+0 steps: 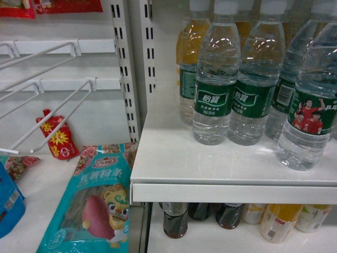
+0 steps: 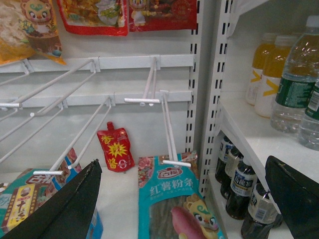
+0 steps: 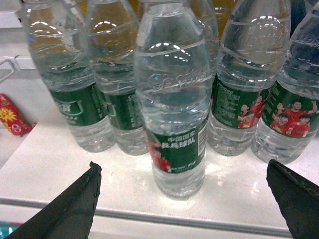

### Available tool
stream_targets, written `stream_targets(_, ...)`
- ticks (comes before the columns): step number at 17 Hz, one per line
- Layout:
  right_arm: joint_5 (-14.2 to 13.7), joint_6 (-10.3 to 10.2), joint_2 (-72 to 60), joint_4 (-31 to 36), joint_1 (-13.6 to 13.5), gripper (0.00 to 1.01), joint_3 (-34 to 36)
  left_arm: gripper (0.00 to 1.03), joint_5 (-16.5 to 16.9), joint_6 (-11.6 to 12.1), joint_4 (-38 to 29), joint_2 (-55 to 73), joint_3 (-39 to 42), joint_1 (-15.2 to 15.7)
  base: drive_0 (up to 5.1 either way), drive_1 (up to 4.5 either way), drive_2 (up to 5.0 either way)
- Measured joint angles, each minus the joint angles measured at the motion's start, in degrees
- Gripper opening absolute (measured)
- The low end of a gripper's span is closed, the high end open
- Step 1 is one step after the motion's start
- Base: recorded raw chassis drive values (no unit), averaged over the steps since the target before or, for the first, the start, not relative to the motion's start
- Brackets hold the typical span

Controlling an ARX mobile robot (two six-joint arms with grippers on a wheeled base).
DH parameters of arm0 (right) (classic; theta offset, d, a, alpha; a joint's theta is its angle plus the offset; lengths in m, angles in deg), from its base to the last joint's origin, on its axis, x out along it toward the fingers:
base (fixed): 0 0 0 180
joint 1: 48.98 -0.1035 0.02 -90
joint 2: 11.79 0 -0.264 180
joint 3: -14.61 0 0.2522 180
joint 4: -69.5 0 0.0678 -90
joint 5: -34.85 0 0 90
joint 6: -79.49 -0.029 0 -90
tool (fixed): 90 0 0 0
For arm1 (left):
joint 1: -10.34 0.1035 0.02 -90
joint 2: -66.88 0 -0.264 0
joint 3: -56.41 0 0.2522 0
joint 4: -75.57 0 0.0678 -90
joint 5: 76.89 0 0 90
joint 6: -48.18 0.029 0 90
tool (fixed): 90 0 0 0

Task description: Move water from second to third shelf

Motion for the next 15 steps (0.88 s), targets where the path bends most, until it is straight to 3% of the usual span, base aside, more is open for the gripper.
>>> stream_targets(6,-1.5,-0.1,12.3,-8.1,-1.0,0.98,2.5,0.98,0.0,0.0,0.0,0.0,0.0,0.0,0.0,0.0,0.0)
stream_targets(8,-3.1,-0.1,20.5,-14.3,-1.3,0.98,3.5,0.98,0.0,0.0,0.0,0.0,0.0,0.0,0.0,0.0,0.0)
stream_targets(11,-3.4,0.0,29.7,-21.7,-0.4,0.98,4.3,0.98,0.0,0.0,0.0,0.0,0.0,0.0,0.0,0.0,0.0)
stream_targets(13,-3.5,0.0,34.5,-26.0,1.3,0.98,4.3,0.98,0.0,0.0,0.0,0.0,0.0,0.0,0.0,0.0,0.0)
stream_targets(14,-3.5,0.0,37.2,-28.7,3.4,0.98,4.3,0.98,0.0,0.0,0.0,0.0,0.0,0.0,0.0,0.0,0.0)
stream_targets(15,-1.7,0.0,39.3,-30.7,7.7,0.98,4.3,0.98,0.0,0.0,0.0,0.0,0.0,0.0,0.0,0.0,0.0)
